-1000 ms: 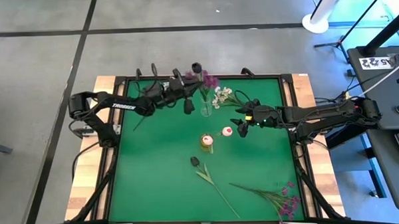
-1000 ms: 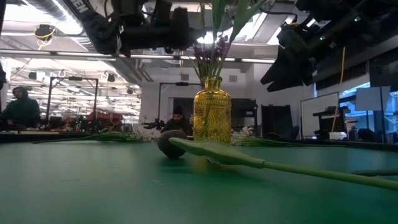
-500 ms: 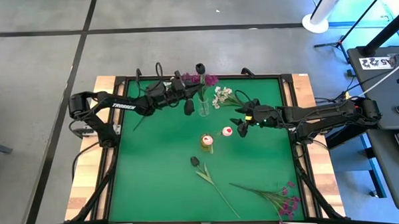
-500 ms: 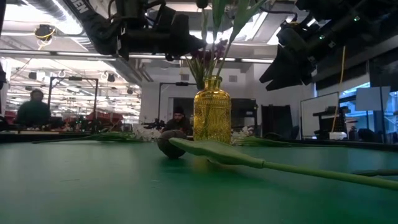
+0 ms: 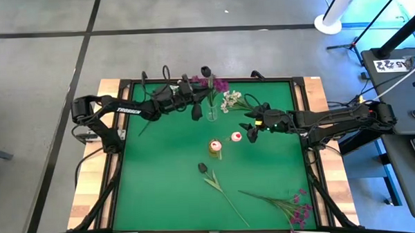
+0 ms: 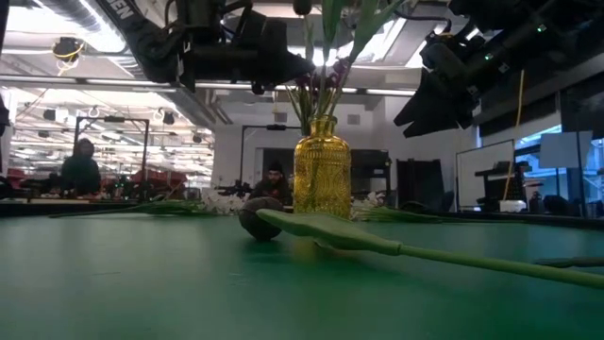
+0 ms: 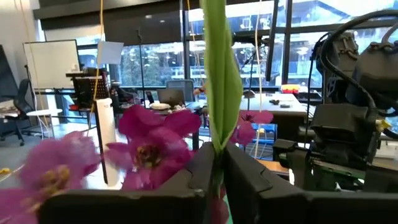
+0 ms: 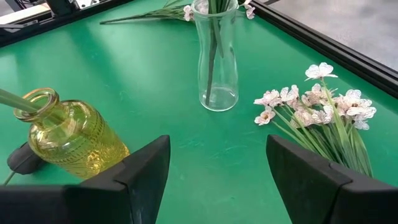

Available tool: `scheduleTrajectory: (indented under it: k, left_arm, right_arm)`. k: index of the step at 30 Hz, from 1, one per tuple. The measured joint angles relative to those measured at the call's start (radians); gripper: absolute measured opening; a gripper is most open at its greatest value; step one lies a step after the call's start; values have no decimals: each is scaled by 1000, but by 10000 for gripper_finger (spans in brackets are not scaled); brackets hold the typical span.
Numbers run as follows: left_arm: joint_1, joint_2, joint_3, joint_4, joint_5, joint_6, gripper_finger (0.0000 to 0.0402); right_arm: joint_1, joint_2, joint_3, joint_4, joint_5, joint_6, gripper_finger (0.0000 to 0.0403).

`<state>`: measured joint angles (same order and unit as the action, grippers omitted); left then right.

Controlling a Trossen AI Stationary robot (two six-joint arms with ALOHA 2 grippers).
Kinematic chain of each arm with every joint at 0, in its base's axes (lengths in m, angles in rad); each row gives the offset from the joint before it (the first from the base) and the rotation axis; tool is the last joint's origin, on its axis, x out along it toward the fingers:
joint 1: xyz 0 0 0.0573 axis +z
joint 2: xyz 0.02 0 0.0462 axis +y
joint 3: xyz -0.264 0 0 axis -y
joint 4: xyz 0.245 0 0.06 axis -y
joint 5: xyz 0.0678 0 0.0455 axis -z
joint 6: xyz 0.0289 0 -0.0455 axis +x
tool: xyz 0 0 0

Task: Sort flowers into vase by color
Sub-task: Put the left black tulip into the transparent vase, then put the violet flowers into the transparent vase

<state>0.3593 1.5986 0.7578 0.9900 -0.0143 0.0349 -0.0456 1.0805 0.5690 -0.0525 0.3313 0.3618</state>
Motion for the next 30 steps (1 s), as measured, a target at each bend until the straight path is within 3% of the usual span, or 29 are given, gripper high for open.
scheduleTrajectory:
  k: [13, 19, 25, 30]
  left_arm:
    - [-49, -1, -1, -40, -6, 62, 142]
    - [-84, -42, -1, -121, -81, 106, 185]
    - [-118, -137, -1, -262, -189, 136, 210]
    - [-134, -228, -1, -385, -198, 136, 212]
  right_arm:
    - [-1, 0, 0, 0, 1, 0, 264]
    - [-1, 0, 0, -2, -2, -3, 264]
    - [-1, 0, 0, -2, -4, -4, 264]
    - [0, 0, 0, -2, -10, -4, 264]
